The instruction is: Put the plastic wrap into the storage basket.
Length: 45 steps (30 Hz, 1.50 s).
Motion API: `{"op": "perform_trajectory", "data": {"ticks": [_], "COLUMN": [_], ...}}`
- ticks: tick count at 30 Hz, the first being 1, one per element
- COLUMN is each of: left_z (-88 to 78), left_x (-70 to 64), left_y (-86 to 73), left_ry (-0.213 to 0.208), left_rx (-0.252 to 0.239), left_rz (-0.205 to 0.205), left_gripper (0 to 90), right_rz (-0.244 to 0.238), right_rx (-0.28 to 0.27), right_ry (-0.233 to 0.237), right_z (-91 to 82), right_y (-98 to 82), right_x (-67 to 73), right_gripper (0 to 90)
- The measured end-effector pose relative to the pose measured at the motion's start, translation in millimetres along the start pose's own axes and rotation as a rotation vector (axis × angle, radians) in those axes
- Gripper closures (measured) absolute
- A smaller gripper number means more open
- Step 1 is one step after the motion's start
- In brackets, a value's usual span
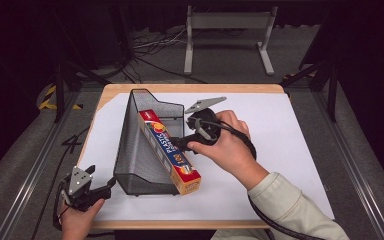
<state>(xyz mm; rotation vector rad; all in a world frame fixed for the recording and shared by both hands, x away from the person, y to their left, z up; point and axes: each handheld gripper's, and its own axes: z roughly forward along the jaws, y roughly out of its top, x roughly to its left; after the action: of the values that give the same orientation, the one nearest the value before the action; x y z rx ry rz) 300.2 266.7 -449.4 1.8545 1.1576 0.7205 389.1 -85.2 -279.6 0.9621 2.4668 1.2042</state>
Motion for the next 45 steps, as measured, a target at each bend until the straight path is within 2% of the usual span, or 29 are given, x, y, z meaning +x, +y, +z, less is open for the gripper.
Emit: {"op": "perform_trajectory", "data": {"ticks": [8, 12, 15, 19, 21, 22, 25, 28, 29, 30, 31, 33, 36, 40, 45], "left_z": [-0.1, -0.8, -0.7, -0.1, 0.1, 0.1, 0.0, -1.0, -1.0, -1.1, -1.1, -1.1, -2.0, -2.7, -3.1], "left_x": [-0.2, -0.5, -1.2, -1.1, -0.6, -0.6, 2.5, 3.2, 3.2, 2.4, 2.4, 1.8, 0.5, -0.4, -0.3], "left_y": [-0.3, -0.4, -0.3, -0.4, -0.8, -0.8, -2.1, -2.7, -2.7, -2.7, -2.7, -2.4, -2.0, -1.3, -1.6], "left_ry": [0.002, 0.004, 0.004, 0.007, 0.004, 0.004, -0.011, -0.005, -0.005, -0.004, -0.004, -0.006, -0.001, 0.002, 0.004], "left_rx": [0.003, 0.002, 0.006, 0.007, 0.004, 0.004, -0.007, -0.008, -0.008, -0.009, -0.009, -0.007, -0.007, -0.013, -0.015], "left_rz": [-0.001, -0.002, 0.0, -0.004, -0.012, -0.012, -0.054, -0.049, -0.049, -0.043, -0.043, -0.034, -0.024, -0.013, -0.017], "left_gripper": [20.4, 20.4, 20.3, 20.3, 20.3, 20.2, 19.8, 19.8, 19.8, 19.8, 19.8, 19.8, 19.8, 19.8, 19.8], "right_rz": [0.043, 0.029, 0.044, 0.044, 0.027, 0.027, -0.015, -0.034, -0.034, -0.033, -0.033, -0.017, -0.023, -0.013, 0.013], "right_rx": [-0.034, -0.041, -0.046, -0.059, -0.071, -0.071, -0.101, -0.108, -0.108, -0.122, -0.122, -0.149, -0.17, -0.153, -0.158], "right_ry": [0.005, -0.005, -0.003, -0.02, -0.014, -0.014, -0.02, -0.034, -0.034, -0.046, -0.046, -0.059, -0.088, -0.08, -0.073], "right_z": [-30.6, -49.7, -67.1, -82.7, -88.2, -88.2, -95.0, -98.5, -98.5, -100.9, -100.9, -101.2, -98.5, -93.2, -88.6], "right_y": [-15.2, -26.6, -36.3, -48.6, -53.7, -53.7, -62.5, -72.8, -72.8, -84.1, -84.1, -93.1, -108.7, -129.6, -152.7], "right_x": [-24.8, -39.1, -52.4, -67.7, -73.5, -73.5, -80.9, -87.6, -87.6, -94.2, -94.2, -98.7, -103.9, -110.1, -117.7], "right_gripper": [24.2, 22.4, 22.4, 22.4, 22.2, 22.2, 21.1, 21.1, 21.1, 21.2, 21.2, 21.1, 21.1, 21.2, 21.2]}}
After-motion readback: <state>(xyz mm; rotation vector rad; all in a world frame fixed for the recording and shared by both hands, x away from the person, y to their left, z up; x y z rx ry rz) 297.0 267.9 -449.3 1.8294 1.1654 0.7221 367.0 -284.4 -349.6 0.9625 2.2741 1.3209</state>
